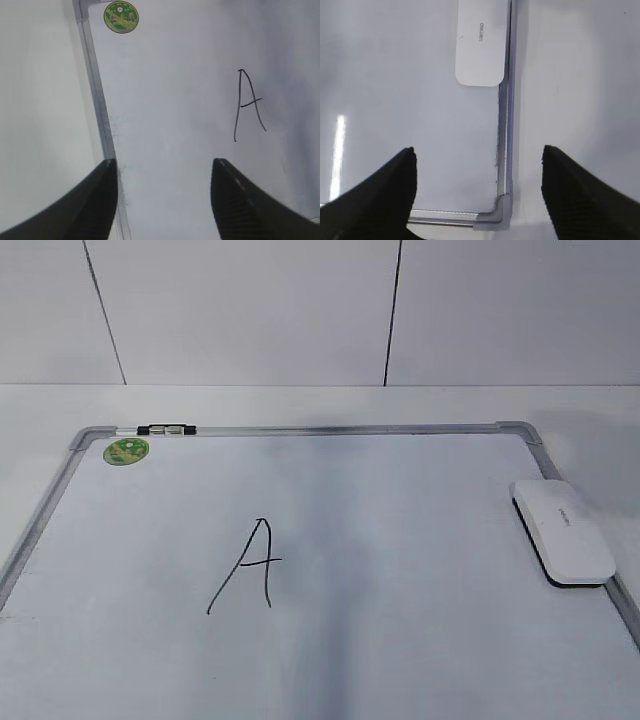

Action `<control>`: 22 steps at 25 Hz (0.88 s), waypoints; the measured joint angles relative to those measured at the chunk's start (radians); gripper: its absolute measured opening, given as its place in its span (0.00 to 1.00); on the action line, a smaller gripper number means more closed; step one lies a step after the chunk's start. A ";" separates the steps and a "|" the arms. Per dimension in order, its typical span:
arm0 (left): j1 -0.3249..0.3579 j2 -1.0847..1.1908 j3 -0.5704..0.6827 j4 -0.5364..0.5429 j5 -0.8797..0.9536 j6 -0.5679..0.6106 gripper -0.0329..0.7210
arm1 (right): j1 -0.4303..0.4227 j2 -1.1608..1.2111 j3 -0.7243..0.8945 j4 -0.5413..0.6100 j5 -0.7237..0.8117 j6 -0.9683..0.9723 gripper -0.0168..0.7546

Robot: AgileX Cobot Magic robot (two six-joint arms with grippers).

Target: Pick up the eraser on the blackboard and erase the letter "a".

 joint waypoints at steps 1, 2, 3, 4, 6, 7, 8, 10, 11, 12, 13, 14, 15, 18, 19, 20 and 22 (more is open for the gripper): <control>-0.008 -0.047 0.023 0.000 0.003 -0.014 0.64 | 0.000 -0.037 0.024 0.001 0.002 0.000 0.79; -0.012 -0.086 0.050 0.000 0.002 -0.026 0.63 | 0.000 -0.069 0.046 0.002 0.002 0.000 0.79; -0.015 -0.134 0.079 -0.002 0.004 -0.033 0.63 | 0.000 -0.108 0.064 0.005 0.002 0.000 0.79; -0.015 -0.184 0.105 -0.002 0.006 -0.044 0.63 | 0.000 -0.147 0.084 0.008 0.004 0.000 0.79; -0.015 -0.277 0.172 -0.002 0.008 -0.053 0.63 | 0.000 -0.220 0.122 0.017 0.006 0.002 0.79; -0.015 -0.330 0.200 -0.002 0.008 -0.055 0.63 | 0.000 -0.261 0.136 0.025 0.006 0.004 0.79; -0.015 -0.385 0.235 -0.002 0.008 -0.056 0.63 | 0.000 -0.301 0.151 0.031 0.007 0.004 0.79; -0.015 -0.489 0.299 -0.002 0.014 -0.059 0.63 | 0.000 -0.377 0.172 0.038 0.011 0.004 0.79; -0.015 -0.547 0.323 -0.002 0.017 -0.060 0.63 | 0.000 -0.416 0.178 0.044 0.011 0.004 0.79; -0.015 -0.605 0.347 -0.002 0.022 -0.060 0.63 | 0.000 -0.447 0.185 0.047 0.012 0.005 0.79; -0.015 -0.650 0.370 -0.002 0.026 -0.060 0.63 | 0.002 -0.482 0.193 0.048 0.012 0.005 0.79; -0.015 -0.700 0.388 0.000 0.028 -0.062 0.63 | 0.003 -0.515 0.202 0.050 0.014 0.005 0.79; -0.015 -0.745 0.408 0.005 0.030 -0.062 0.63 | 0.003 -0.545 0.212 0.050 0.014 0.005 0.79; -0.015 -0.848 0.460 0.035 0.035 -0.062 0.63 | 0.004 -0.622 0.256 0.038 0.018 0.005 0.79; -0.015 -0.877 0.478 0.047 0.035 -0.062 0.63 | 0.004 -0.641 0.275 0.027 0.020 0.003 0.79; -0.015 -0.897 0.498 0.056 0.037 -0.062 0.63 | 0.004 -0.662 0.296 0.019 0.020 0.003 0.79; -0.015 -0.930 0.536 0.076 0.037 -0.062 0.63 | 0.004 -0.694 0.338 -0.001 0.020 0.003 0.79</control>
